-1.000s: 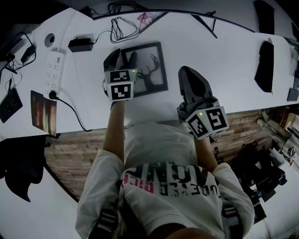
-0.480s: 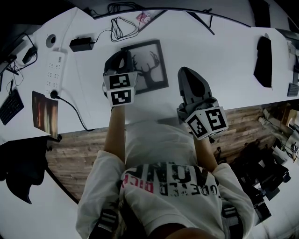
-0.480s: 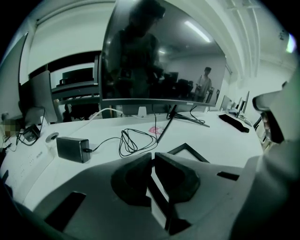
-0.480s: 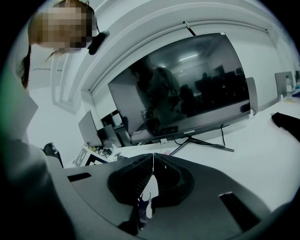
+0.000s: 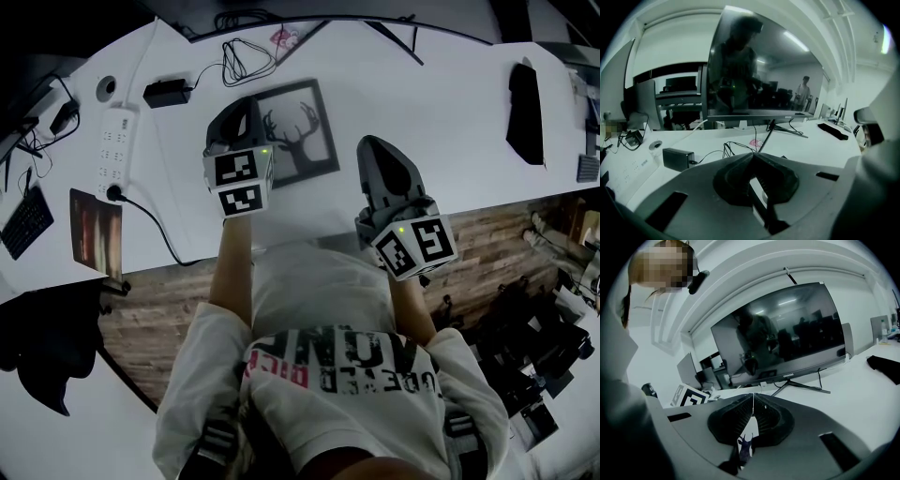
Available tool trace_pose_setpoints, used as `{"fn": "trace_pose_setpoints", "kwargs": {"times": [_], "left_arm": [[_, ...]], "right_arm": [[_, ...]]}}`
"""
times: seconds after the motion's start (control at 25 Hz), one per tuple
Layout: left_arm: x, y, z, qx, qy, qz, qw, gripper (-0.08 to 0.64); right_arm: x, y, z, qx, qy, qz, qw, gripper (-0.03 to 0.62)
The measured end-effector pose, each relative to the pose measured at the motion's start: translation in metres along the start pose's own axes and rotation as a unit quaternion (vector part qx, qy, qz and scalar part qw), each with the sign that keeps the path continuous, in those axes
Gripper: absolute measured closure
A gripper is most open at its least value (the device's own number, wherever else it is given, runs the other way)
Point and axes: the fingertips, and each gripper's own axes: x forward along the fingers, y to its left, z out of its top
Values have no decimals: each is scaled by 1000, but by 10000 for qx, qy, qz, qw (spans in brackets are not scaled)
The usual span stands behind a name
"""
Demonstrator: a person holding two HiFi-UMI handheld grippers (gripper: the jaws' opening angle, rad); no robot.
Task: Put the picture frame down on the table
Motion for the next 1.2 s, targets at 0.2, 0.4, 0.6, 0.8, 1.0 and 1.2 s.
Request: {"fn": "trace_pose_setpoints", "kwargs": {"times": [0.2, 0.4, 0.6, 0.8, 1.0, 1.2], "left_arm": [[-13, 1, 29, 74, -417, -15, 9991, 557], [-33, 1, 61, 170, -806, -54, 9966, 557], [-59, -1, 91, 247, -1236, 0, 9920, 557], [-92, -8, 117, 266, -1662, 118, 9857, 557], [-129, -25, 138, 278, -2084, 241, 9773, 557], [-168, -53, 152, 315, -2445, 397, 9683, 557]], "right_arm": [[-8, 5, 5, -14, -177, -31, 9998, 591], [-14, 17, 14, -159, -363, 118, 9991, 591], [-24, 23, 24, -213, -555, 223, 9980, 591], [-37, 23, 38, -343, -736, 343, 9961, 591], [-57, 19, 55, -511, -927, 458, 9933, 591], [-86, 12, 72, -643, -1138, 598, 9896, 591]]}}
